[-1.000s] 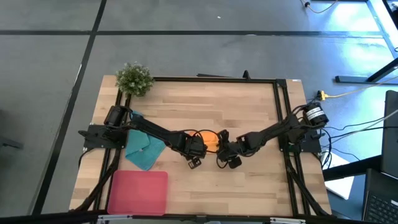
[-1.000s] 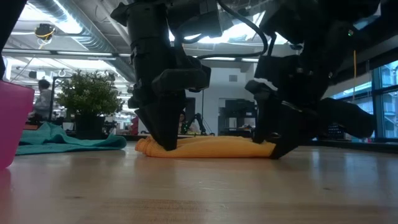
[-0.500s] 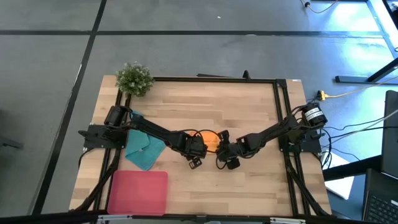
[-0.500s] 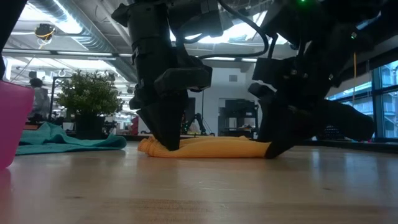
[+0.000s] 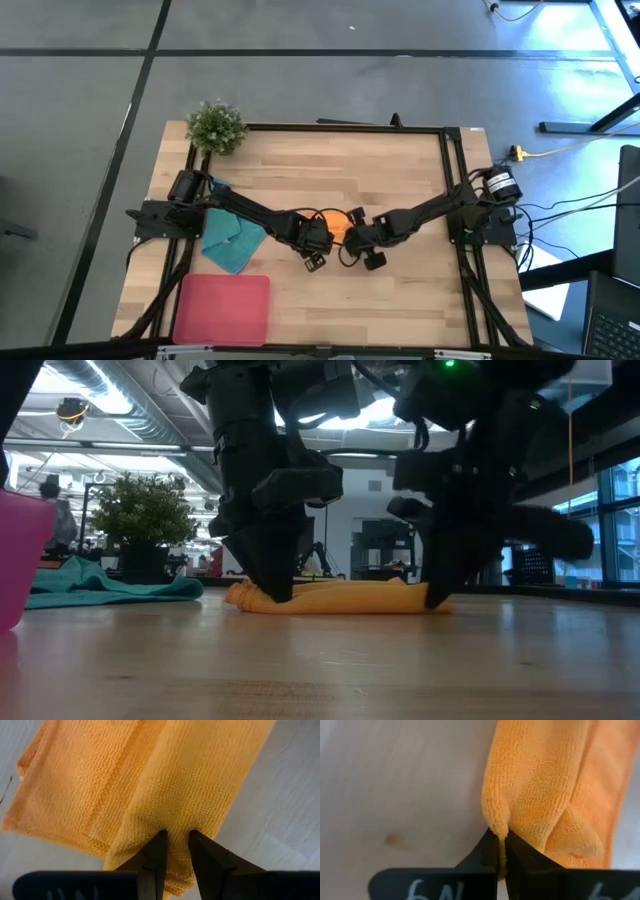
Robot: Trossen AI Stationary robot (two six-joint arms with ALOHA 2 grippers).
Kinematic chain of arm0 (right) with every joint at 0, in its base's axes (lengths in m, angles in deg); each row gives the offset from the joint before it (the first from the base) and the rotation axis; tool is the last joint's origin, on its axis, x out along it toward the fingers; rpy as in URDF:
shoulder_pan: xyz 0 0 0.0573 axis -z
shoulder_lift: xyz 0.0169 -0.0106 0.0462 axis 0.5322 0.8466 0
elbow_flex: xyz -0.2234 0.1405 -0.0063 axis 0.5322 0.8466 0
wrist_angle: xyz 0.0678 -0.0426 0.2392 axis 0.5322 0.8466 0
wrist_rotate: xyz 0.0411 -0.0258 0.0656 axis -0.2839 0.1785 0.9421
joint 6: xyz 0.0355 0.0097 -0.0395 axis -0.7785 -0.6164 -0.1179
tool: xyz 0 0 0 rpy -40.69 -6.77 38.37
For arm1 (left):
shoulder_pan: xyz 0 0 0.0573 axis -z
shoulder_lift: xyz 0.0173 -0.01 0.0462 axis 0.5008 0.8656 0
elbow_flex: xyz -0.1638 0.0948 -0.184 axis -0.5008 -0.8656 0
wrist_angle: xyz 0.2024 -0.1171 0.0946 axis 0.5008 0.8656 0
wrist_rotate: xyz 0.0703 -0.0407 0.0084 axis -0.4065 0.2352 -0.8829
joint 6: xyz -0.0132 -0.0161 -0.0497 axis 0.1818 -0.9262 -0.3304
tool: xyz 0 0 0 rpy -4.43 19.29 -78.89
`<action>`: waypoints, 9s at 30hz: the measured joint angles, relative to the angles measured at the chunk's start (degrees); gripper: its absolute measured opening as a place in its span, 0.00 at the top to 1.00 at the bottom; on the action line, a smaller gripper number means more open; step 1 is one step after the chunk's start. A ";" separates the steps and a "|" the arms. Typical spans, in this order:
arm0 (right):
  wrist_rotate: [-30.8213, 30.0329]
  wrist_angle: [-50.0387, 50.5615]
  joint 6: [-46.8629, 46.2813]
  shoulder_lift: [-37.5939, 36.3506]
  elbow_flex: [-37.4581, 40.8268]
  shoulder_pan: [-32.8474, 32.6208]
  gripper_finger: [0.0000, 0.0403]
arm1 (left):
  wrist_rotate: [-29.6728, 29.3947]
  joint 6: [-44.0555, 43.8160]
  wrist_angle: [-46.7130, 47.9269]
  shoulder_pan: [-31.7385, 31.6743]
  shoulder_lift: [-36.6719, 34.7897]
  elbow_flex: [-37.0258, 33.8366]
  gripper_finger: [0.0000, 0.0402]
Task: Roll microfiber towels into tight, uniform cylinder then place into a basket
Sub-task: Roll the yellow microfiber cloth
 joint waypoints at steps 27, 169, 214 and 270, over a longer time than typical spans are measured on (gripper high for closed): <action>45.84 13.13 -5.69 -0.13 -7.31 22.41 0.98 | 0.08 10.15 -1.34 0.49 0.04 0.02 0.80; 51.04 4.95 -35.80 11.78 -6.34 31.92 0.96 | 10.25 11.14 1.65 -1.82 -5.38 0.46 1.00; 50.44 4.83 -34.58 11.77 -6.30 31.60 0.96 | 5.34 24.05 -1.61 3.11 -11.43 0.02 1.00; 53.46 3.70 -31.62 11.87 -6.30 31.67 0.96 | -7.93 20.58 -3.11 -5.69 -4.11 -8.08 1.00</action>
